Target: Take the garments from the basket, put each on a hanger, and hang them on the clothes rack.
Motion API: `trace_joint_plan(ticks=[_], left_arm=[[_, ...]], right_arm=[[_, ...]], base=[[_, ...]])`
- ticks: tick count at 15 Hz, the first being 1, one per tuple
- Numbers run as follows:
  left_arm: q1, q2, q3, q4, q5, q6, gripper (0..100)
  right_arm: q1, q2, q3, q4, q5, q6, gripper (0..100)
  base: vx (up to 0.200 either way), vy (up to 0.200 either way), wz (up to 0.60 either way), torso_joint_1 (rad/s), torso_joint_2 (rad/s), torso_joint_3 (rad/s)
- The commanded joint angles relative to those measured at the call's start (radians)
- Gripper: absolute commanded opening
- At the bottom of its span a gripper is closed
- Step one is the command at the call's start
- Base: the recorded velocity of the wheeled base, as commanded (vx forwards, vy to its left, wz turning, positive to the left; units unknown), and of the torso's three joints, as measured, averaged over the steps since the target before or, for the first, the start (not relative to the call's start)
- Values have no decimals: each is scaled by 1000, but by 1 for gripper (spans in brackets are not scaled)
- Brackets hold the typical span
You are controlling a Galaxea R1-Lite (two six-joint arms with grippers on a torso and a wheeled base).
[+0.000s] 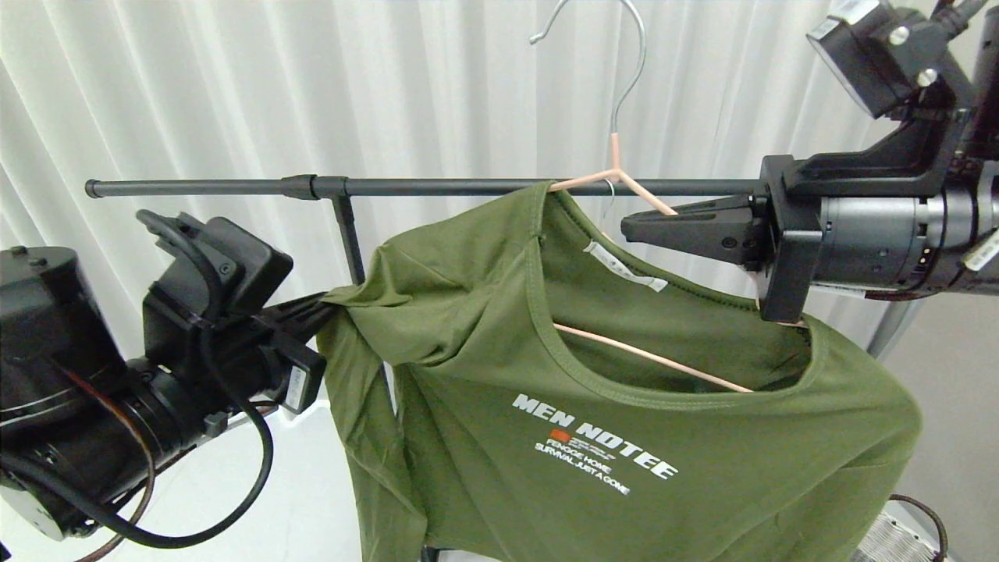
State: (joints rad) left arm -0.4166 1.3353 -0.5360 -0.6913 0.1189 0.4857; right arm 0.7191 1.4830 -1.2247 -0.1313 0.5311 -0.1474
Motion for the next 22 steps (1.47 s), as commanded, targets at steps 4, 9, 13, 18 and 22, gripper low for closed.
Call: trace_joint_plan(ticks=[4, 9, 13, 18, 22], left_arm=[[35, -53, 22, -17, 1, -4, 0], [85, -61, 14, -17, -1, -82, 0], [139, -39, 11, -17, -7, -104, 0], [144, 7, -25, -17, -16, -105, 0], [147, 13, -22, -17, -73, -104, 0]], right_arm=[[-27, -3, 48, 2, 0, -3, 0], [-38, -27, 134, 13, 1, -30, 0], [-32, -38, 151, 13, 1, -32, 0], [-18, -47, 177, 25, 1, -55, 0], [-17, -53, 183, 33, 1, -57, 0]], base=[[0, 0, 0, 0, 0, 0], [0, 0, 0, 0, 0, 0], [0, 0, 0, 0, 0, 0], [0, 0, 0, 0, 0, 0], [0, 0, 0, 0, 0, 0]])
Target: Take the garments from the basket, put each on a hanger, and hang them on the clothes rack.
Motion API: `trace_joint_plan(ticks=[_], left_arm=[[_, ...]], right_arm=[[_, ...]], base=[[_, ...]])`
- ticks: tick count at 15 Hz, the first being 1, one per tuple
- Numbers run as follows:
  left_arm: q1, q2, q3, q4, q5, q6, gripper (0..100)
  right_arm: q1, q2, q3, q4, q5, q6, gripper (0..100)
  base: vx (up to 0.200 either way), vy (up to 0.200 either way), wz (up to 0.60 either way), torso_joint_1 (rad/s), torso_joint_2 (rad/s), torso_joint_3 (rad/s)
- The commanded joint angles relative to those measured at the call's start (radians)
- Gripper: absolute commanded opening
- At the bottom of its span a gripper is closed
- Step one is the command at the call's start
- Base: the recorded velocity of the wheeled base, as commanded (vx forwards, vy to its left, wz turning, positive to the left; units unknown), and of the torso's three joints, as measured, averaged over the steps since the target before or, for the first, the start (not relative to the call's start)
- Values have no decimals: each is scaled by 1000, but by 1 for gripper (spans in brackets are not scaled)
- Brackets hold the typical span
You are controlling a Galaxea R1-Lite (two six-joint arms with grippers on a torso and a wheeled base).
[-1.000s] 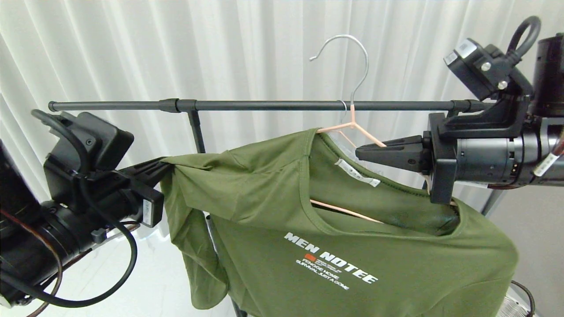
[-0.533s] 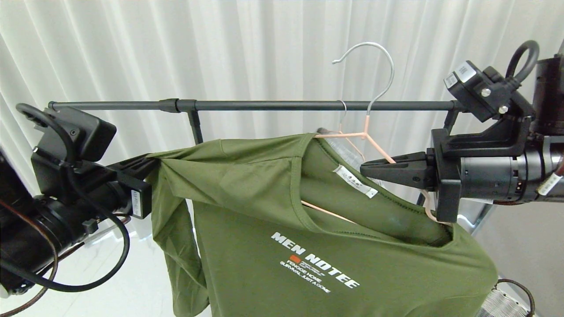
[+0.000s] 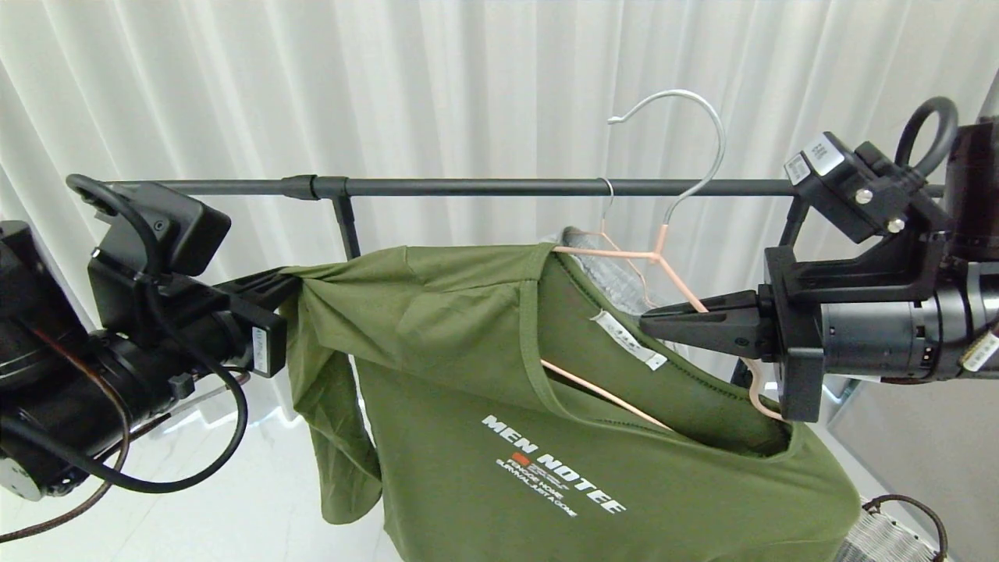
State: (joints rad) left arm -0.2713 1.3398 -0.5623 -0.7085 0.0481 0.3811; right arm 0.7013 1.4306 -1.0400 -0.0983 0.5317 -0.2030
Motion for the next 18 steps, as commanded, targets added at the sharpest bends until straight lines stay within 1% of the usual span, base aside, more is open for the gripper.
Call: trace_joint_plan(ticks=[1, 3, 6, 8, 13, 16, 18], left_arm=[[1, 27, 6, 0, -2, 2, 0], [4, 62, 4, 0, 1, -1, 0], [58, 107, -11, 0, 3, -2, 0], [75, 113, -10, -2, 1, -2, 0], [80, 122, 13, 0, 1, 5, 0], [81, 131, 18, -2, 1, 9, 0], [53, 117, 41, -23, 3, 16, 0]], right_arm=[[1, -1, -6, -1, 1, -1, 0], [1, -10, -8, -3, 1, -1, 0], [1, -30, -9, 3, 1, -1, 0], [1, -33, -9, 3, 1, -1, 0], [1, -30, -15, -3, 1, -1, 0], [0, -29, -40, 0, 1, -1, 0], [1, -21, -52, 0, 1, -1, 0]], base=[[0, 0, 0, 0, 0, 0], [0, 0, 0, 0, 0, 0], [0, 0, 0, 0, 0, 0], [0, 0, 0, 0, 0, 0], [0, 0, 0, 0, 0, 0], [0, 0, 0, 0, 0, 0], [0, 0, 0, 0, 0, 0]])
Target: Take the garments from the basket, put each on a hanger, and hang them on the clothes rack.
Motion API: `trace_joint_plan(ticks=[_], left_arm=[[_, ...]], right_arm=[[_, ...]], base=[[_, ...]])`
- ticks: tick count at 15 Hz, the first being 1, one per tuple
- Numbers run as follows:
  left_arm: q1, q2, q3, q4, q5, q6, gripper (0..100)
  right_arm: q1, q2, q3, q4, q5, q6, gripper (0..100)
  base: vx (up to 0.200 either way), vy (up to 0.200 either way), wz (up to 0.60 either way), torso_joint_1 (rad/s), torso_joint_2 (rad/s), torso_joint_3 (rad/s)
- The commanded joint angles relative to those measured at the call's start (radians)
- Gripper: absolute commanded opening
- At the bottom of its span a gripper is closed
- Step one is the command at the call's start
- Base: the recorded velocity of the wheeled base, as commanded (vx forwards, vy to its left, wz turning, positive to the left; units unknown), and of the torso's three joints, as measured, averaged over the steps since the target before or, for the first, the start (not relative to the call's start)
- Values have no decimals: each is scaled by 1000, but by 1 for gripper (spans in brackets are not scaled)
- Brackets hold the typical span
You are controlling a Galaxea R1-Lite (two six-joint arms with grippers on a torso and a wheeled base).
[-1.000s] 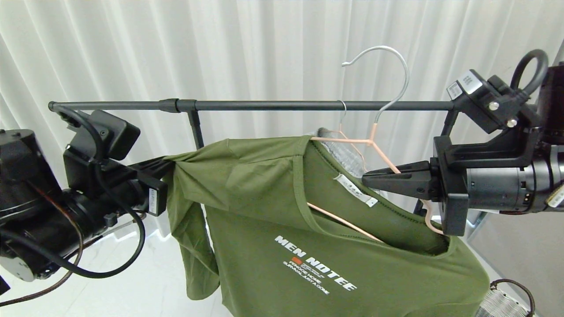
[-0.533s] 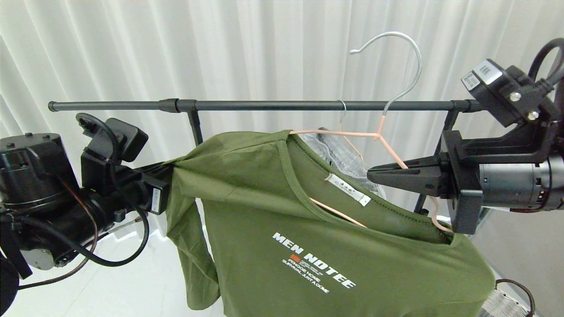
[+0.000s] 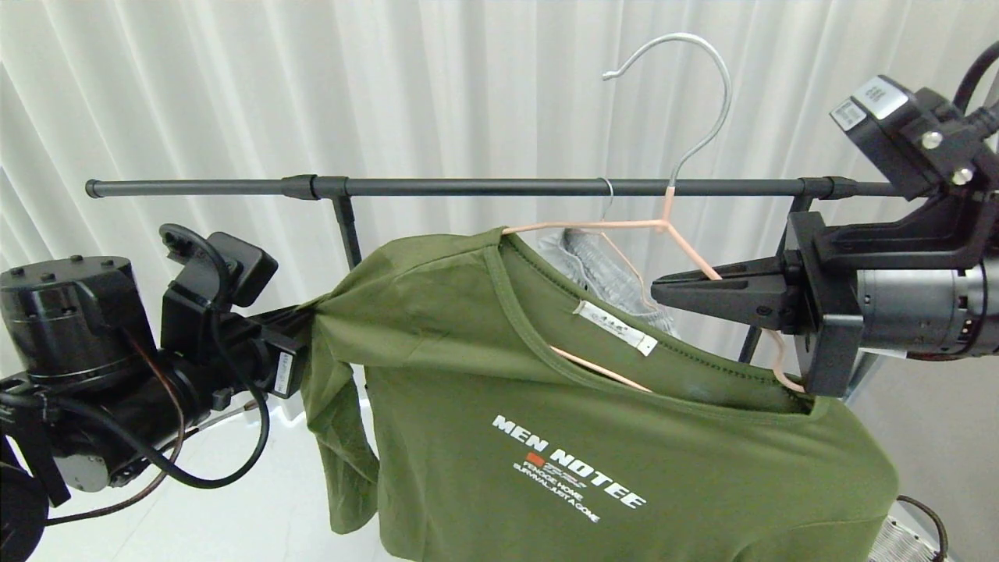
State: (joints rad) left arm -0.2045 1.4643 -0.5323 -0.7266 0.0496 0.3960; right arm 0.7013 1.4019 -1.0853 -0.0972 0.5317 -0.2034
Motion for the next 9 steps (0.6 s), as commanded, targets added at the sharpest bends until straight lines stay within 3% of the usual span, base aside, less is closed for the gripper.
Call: trace_joint_plan(ticks=[1, 2, 3, 6, 9], left_arm=[[-13, -7, 15, -20, 4, 7, 0], [-13, -10, 28, -24, 6, 17, 0], [-13, -13, 38, -25, 7, 21, 100], [-13, -32, 46, -31, 3, 18, 100], [-13, -38, 109, -109, 0, 14, 100]], right_arm=[[1, 9, -10, -1, 1, -1, 0], [0, 9, -10, -2, 1, -1, 0], [0, 9, -11, -2, 1, 1, 0], [-6, 20, -31, -6, 1, 2, 0], [-20, 31, -53, -6, -1, 2, 0]], base=[[0, 0, 0, 0, 0, 0], [0, 0, 0, 0, 0, 0], [0, 0, 0, 0, 0, 0], [0, 0, 0, 0, 0, 0], [0, 0, 0, 0, 0, 0]])
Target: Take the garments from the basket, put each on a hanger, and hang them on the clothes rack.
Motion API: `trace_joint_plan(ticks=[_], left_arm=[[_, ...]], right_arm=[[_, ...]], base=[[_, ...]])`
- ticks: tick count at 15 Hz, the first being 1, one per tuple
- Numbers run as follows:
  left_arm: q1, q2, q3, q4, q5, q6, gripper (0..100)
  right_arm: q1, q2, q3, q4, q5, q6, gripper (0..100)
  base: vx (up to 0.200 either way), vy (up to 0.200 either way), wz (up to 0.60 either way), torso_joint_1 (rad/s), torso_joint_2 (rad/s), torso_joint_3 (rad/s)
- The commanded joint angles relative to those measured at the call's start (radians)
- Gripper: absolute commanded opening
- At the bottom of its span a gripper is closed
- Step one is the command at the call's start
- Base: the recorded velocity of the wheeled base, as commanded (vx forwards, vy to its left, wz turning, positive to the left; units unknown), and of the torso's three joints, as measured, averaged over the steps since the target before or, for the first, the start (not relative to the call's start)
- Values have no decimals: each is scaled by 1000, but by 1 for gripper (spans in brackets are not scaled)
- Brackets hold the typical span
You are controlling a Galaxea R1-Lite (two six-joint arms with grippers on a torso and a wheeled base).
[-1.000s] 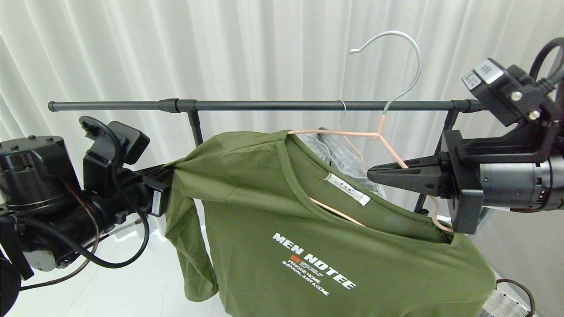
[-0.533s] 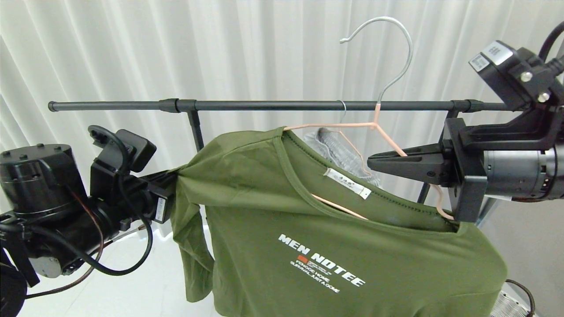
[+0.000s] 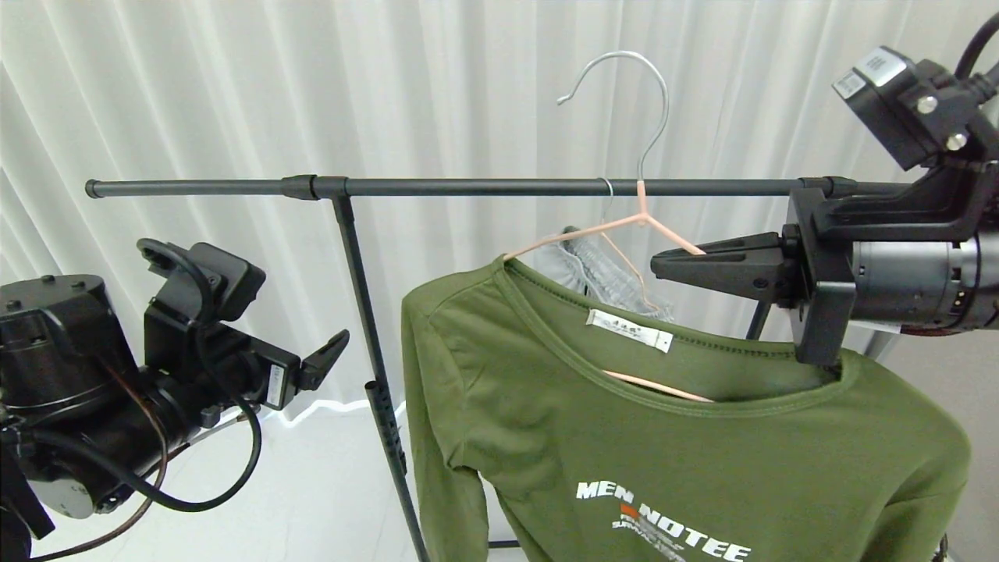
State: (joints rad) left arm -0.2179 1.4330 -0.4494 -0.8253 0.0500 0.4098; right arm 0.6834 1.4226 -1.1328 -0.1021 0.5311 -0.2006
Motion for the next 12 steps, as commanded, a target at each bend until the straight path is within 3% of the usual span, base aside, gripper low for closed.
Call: trace_joint_plan(ticks=[1, 5, 8, 10, 12], left_arm=[[0, -5, 49, -46, -1, 3, 100], [20, -3, 81, -97, 1, 3, 100], [54, 0, 84, -97, -1, -8, 100], [71, 3, 89, -97, -1, -8, 100], [71, 6, 84, -97, -1, -8, 100]], right_arm=[[-7, 10, -5, -1, 0, 0, 0], [-38, -4, 8, 7, -39, 0, 0], [-81, -76, 90, 18, -111, 3, 0], [-114, -139, 131, 84, -192, 3, 0], [-156, -206, 172, 121, -226, 4, 0]], base=[[0, 0, 0, 0, 0, 0], [0, 0, 0, 0, 0, 0], [0, 0, 0, 0, 0, 0], [0, 0, 0, 0, 0, 0], [0, 0, 0, 0, 0, 0]])
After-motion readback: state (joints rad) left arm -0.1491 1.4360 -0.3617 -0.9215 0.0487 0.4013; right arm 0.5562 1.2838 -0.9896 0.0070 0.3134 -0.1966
